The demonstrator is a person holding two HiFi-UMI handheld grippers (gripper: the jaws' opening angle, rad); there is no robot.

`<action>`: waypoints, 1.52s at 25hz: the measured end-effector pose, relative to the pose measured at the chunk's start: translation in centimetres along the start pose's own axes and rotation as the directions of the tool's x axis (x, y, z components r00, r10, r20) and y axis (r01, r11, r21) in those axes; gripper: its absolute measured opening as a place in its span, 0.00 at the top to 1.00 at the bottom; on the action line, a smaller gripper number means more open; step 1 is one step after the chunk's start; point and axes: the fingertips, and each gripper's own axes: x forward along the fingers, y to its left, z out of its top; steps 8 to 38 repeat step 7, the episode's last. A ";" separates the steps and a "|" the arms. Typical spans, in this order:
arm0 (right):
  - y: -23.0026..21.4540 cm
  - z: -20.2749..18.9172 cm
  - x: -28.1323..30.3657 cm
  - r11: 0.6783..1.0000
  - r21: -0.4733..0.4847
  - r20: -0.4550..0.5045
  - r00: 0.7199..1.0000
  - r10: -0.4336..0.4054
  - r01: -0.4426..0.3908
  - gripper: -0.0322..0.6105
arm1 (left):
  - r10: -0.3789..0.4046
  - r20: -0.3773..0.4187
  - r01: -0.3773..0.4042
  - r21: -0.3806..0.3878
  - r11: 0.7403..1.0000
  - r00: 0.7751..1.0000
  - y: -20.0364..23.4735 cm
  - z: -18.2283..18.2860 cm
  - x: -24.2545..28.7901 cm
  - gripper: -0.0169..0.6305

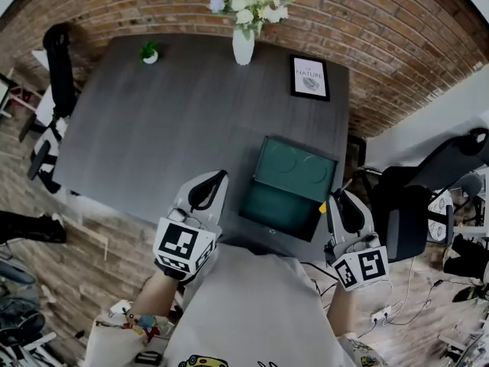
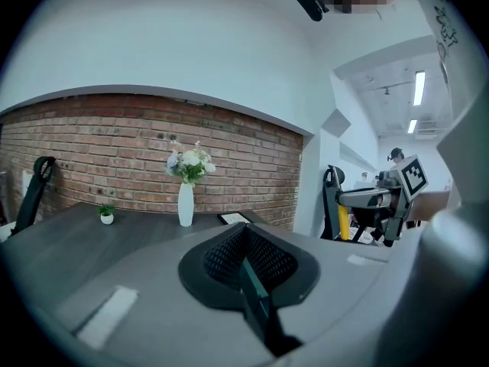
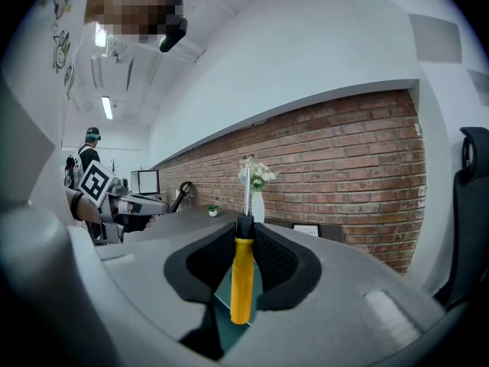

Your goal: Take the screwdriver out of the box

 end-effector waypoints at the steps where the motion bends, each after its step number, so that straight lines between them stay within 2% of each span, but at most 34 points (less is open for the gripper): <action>1: -0.1 0.0 0.0 1.000 0.001 0.001 1.000 -0.001 0.001 0.83 | -0.001 0.001 0.001 0.005 1.000 1.000 0.0 0.0 0.0 0.97; 7: -0.3 0.1 -0.2 1.000 -0.002 0.009 1.000 -0.012 0.012 0.83 | -0.006 0.033 0.005 0.025 1.000 0.999 0.5 -0.2 0.2 0.97; 38: -0.3 0.1 -0.2 1.000 -0.002 0.009 1.000 -0.012 0.012 0.83 | -0.006 0.033 0.005 0.025 1.000 0.999 0.5 -0.2 0.2 0.97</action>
